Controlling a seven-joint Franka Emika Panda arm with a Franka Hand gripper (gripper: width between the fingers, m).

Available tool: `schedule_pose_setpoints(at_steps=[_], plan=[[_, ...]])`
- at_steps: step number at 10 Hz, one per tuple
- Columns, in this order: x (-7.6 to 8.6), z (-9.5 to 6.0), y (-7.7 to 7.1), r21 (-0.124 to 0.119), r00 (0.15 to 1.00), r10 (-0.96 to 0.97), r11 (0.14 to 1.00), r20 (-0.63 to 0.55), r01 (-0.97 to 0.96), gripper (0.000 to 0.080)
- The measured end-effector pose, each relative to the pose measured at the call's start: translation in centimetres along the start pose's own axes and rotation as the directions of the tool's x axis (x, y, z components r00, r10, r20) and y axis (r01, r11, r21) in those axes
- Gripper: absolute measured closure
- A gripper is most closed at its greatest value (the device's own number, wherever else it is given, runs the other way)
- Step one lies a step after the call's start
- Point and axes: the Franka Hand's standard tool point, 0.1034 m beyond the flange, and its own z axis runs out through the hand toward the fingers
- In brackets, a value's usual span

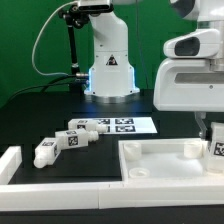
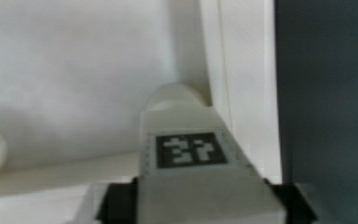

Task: Assemble one leg

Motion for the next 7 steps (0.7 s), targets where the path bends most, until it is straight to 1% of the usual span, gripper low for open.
schedule_pose_setpoints(at_steps=[1, 2, 4, 5, 6, 7], plan=[[0.04, 0.05, 0.05, 0.000, 0.998, 0.070, 0.998, -0.002, -0.070, 0.0510], [0.02, 0.06, -0.02, -0.002, 0.980, 0.200, 0.980, -0.005, -0.200, 0.0510], [-0.23, 0.15, -0.20, -0.017, 0.891, 0.453, 0.891, -0.020, -0.454, 0.0510], [-0.06, 0.21, -0.09, -0.010, 0.815, 0.579, 0.815, -0.020, -0.579, 0.0510], [0.13, 0.28, 0.11, 0.008, 0.693, 0.721, 0.693, 0.002, -0.721, 0.0510], [0.17, 0.33, 0.06, 0.021, 0.537, 0.843, 0.537, 0.024, -0.844, 0.0510]])
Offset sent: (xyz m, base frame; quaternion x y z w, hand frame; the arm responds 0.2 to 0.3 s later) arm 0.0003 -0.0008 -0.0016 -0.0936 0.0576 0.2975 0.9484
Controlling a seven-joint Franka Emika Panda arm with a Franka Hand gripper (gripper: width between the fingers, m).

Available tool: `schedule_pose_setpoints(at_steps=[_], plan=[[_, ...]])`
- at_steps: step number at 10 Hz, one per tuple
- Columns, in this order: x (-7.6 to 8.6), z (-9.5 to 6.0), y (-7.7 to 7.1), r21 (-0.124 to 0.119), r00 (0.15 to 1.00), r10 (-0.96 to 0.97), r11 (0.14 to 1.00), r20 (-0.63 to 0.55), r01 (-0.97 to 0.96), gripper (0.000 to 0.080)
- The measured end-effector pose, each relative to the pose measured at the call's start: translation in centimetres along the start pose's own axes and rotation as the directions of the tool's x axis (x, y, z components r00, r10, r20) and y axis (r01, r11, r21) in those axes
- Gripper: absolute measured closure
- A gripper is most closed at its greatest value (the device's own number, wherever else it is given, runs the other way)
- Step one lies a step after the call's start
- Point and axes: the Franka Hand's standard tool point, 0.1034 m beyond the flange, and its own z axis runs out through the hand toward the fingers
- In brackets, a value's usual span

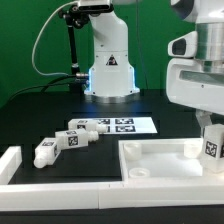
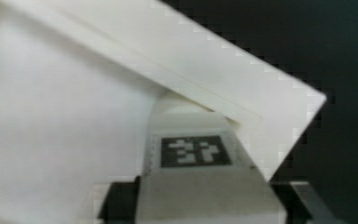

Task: Assemble one leg

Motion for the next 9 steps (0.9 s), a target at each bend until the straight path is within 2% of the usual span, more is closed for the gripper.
schedule_pose_setpoints(at_steps=[1, 2, 3, 4, 5, 6, 7, 9], plan=[[-0.3, 0.1, -0.1, 0.021, 0.987, 0.163, 0.986, 0.012, -0.163, 0.0509], [-0.4, 0.1, 0.0, 0.041, 0.971, 0.237, 0.970, 0.019, -0.238, 0.0509], [-0.4, 0.1, -0.1, 0.041, 0.975, 0.220, 0.975, 0.018, -0.220, 0.0509], [-0.4, 0.1, -0.1, 0.041, 0.980, 0.199, 0.979, 0.017, -0.199, 0.0426], [-0.2, 0.1, 0.0, 0.036, 0.995, 0.097, 0.995, 0.012, -0.098, 0.0217], [0.5, 0.1, 0.3, 0.017, 0.994, -0.105, 0.994, 0.016, 0.105, 0.0217], [1.1, -0.1, 0.0, 0.027, 0.935, -0.355, 0.935, 0.014, 0.355, 0.0163], [1.2, -0.1, 0.3, 0.045, 0.856, -0.517, 0.855, -0.008, 0.517, 0.0152]])
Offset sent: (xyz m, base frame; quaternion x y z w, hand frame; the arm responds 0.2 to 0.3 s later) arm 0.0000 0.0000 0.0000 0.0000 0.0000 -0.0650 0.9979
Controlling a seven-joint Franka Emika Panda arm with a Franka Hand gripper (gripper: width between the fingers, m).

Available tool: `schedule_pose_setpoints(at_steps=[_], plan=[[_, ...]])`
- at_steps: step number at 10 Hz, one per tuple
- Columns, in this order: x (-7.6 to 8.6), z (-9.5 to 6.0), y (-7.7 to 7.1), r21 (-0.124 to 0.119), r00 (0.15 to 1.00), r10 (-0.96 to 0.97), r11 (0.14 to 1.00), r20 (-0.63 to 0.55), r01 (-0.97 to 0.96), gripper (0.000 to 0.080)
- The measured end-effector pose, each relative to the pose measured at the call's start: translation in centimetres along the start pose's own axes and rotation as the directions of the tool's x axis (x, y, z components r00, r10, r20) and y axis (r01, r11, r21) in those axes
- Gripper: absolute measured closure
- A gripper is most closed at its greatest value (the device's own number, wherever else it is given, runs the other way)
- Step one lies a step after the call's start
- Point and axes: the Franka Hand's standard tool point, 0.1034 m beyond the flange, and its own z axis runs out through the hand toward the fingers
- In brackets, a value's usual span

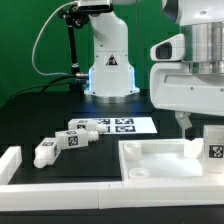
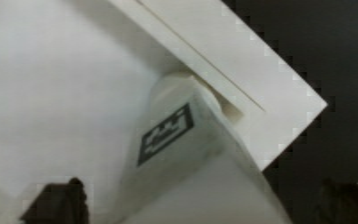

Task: Assemble one leg

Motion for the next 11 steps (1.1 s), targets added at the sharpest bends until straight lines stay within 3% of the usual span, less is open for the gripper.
schedule_pose_setpoints(at_steps=[3, 5, 6, 7, 9, 11], plan=[[0.12, 0.14, 0.23, -0.005, 0.984, -0.179, 0.984, 0.000, 0.179, 0.0151], [0.12, 0.17, 0.26, -0.005, 0.985, -0.171, 0.985, 0.001, 0.171, 0.0151], [0.13, 0.19, 0.28, -0.005, 0.985, -0.172, 0.985, 0.001, 0.172, 0.0281], [0.08, 0.22, 0.26, -0.004, 0.994, -0.110, 0.994, 0.002, 0.110, 0.0281], [0.01, 0.30, 0.24, -0.006, 0.999, 0.036, 0.999, 0.002, -0.036, 0.0515], [0.03, 0.31, 0.03, -0.009, 0.967, 0.255, 0.967, -0.006, -0.255, 0.0514]])
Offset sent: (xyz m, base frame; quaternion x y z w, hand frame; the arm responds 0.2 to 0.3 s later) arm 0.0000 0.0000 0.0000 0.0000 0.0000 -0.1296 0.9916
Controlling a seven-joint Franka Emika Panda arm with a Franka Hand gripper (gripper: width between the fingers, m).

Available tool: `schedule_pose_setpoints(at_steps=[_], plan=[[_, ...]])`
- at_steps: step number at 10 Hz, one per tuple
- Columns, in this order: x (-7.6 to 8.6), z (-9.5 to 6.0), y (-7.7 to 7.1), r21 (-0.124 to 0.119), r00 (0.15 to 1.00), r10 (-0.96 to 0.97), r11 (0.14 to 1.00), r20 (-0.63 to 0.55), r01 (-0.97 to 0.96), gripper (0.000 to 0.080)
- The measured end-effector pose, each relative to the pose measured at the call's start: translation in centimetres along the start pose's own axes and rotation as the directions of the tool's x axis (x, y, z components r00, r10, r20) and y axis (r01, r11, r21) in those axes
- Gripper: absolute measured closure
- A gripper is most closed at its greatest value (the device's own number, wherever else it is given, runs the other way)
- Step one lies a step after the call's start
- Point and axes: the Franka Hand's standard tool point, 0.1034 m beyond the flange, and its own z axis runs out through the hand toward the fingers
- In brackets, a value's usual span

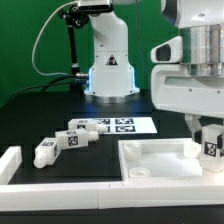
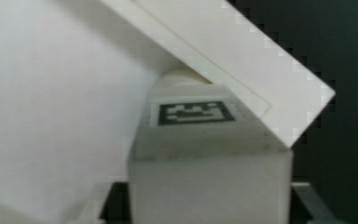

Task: Assemble one leg

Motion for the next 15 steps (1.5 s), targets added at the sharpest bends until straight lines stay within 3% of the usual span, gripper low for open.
schedule_pose_setpoints(at_steps=[2, 3, 4, 6, 7, 8, 9, 10, 11, 14, 15], plan=[[-0.09, 0.02, 0.13, -0.007, 0.953, 0.304, 0.953, 0.001, -0.304, 0.0514], [-0.02, 0.17, 0.19, -0.001, 0.870, 0.494, 0.870, 0.008, -0.494, 0.0514], [-0.12, 0.19, 0.47, 0.024, 0.765, 0.644, 0.765, 0.019, -0.644, 0.0514], [-0.38, 0.12, 0.43, 0.038, 0.609, 0.793, 0.608, 0.023, -0.793, 0.0514], [-0.33, 0.11, 0.48, 0.039, 0.619, 0.785, 0.618, 0.020, -0.785, 0.0507], [-0.24, 0.15, 0.57, 0.037, 0.701, 0.713, 0.701, 0.012, -0.713, 0.0507], [-0.07, 0.11, 0.62, 0.035, 0.808, 0.589, 0.807, 0.007, -0.589, 0.0286], [-0.06, 0.03, 0.44, 0.041, 0.894, 0.448, 0.893, 0.003, -0.448, 0.0286], [-0.35, 0.09, 0.29, 0.044, 0.968, 0.250, 0.967, 0.000, -0.250, 0.0172], [-0.58, 0.17, 0.28, 0.041, 0.999, 0.033, 0.999, -0.008, -0.033, 0.0151], [-0.74, 0.19, 0.32, 0.026, 0.997, -0.079, 0.997, -0.012, 0.079, 0.0151]])
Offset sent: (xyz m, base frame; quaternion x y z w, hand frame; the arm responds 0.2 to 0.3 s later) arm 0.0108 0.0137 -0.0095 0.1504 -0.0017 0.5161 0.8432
